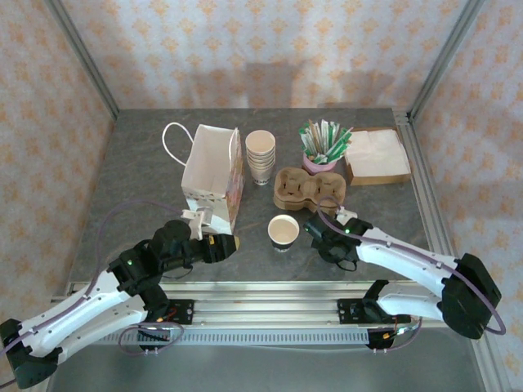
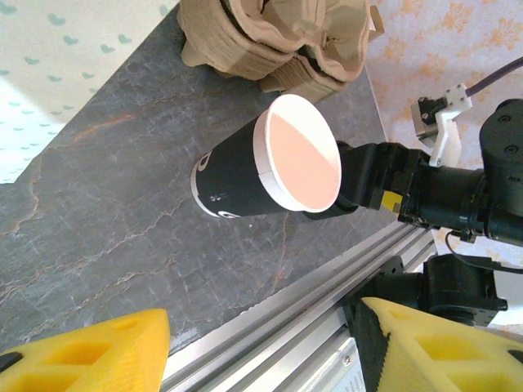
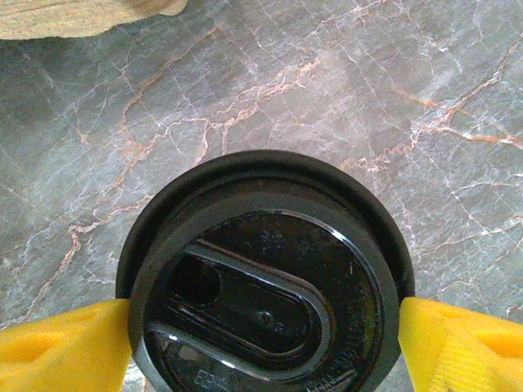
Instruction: Pack the takeout coffee
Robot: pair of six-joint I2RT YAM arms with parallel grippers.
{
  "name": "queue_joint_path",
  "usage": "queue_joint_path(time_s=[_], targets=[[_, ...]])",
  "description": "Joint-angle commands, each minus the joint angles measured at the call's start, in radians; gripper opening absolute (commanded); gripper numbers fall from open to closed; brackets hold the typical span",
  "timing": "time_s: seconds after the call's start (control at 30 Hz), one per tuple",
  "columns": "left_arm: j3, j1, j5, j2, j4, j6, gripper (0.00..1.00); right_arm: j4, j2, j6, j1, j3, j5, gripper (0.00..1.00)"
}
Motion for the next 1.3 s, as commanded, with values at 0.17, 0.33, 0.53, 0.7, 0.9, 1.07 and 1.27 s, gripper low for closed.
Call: queue_joint_path(time_s=[0.17, 0.33, 0.53, 0.7, 0.9, 1.07, 1.27], targets=[[0.003, -0.007, -0.037, -0.006, 0.038, -0.018, 0.61, 0.033, -0.070, 0.034, -0.008, -0.037, 0.035, 0.82], [0.001, -0.007, -0.043, -0.007, 0.035, -0.021, 0.61, 0.038, -0.077, 0.044, -0.009, -0.054, 0.040, 0.77], [0.000, -0.006, -0.047, -0.008, 0.033, -0.024, 0.61, 0.042, -0.081, 0.042, -0.010, -0.054, 0.039, 0.75], [0.003, -0.008, -0.045, -0.010, 0.033, -0.025, 0.60, 0.033, -0.092, 0.041, -0.010, -0.054, 0.040, 0.68], [-0.004, -0.009, -0.041, -0.005, 0.043, -0.033, 0.60, -0.032, -0.125, 0.022, -0.010, -0.013, 0.063, 0.66], [-0.001, -0.018, -0.040, 0.013, 0.049, -0.032, 0.60, -0.088, -0.153, 0.000, -0.010, 0.035, 0.078, 0.66], [-0.004, -0.057, -0.063, 0.043, 0.074, -0.045, 0.60, -0.137, -0.174, -0.043, -0.010, 0.108, 0.064, 0.65]])
